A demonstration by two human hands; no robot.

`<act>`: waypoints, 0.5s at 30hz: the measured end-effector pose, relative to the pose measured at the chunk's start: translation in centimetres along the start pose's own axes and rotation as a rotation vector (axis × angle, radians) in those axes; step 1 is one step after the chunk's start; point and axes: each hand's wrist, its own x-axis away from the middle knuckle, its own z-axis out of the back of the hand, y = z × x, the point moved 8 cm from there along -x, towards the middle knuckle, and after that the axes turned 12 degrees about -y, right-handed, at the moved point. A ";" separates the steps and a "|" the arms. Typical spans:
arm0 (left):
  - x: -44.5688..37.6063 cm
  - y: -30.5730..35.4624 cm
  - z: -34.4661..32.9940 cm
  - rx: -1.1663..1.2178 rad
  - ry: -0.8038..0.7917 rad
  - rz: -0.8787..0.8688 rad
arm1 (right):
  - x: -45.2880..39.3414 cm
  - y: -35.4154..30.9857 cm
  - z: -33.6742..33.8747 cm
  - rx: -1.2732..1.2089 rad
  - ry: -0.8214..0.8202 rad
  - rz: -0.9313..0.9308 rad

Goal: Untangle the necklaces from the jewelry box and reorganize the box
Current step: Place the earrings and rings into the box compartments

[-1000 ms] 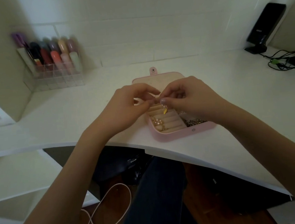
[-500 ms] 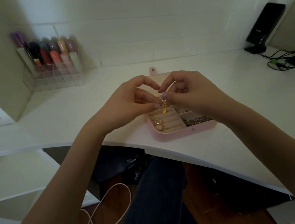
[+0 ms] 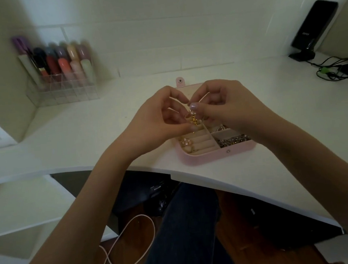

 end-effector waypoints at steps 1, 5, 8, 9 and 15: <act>0.0 0.0 0.1 -0.027 0.022 -0.009 | 0.0 0.0 0.0 -0.002 0.004 0.002; 0.1 0.2 0.6 -0.103 0.118 -0.054 | 0.2 0.2 0.3 -0.004 0.010 -0.004; 0.3 0.6 1.1 -0.125 0.166 -0.081 | 0.4 0.2 0.5 -0.023 0.012 -0.006; 0.3 0.7 1.1 -0.131 0.169 -0.082 | 0.4 0.3 0.5 -0.021 0.010 -0.008; 0.4 0.9 1.0 -0.327 0.173 -0.094 | 0.5 0.4 0.5 -0.018 0.007 -0.026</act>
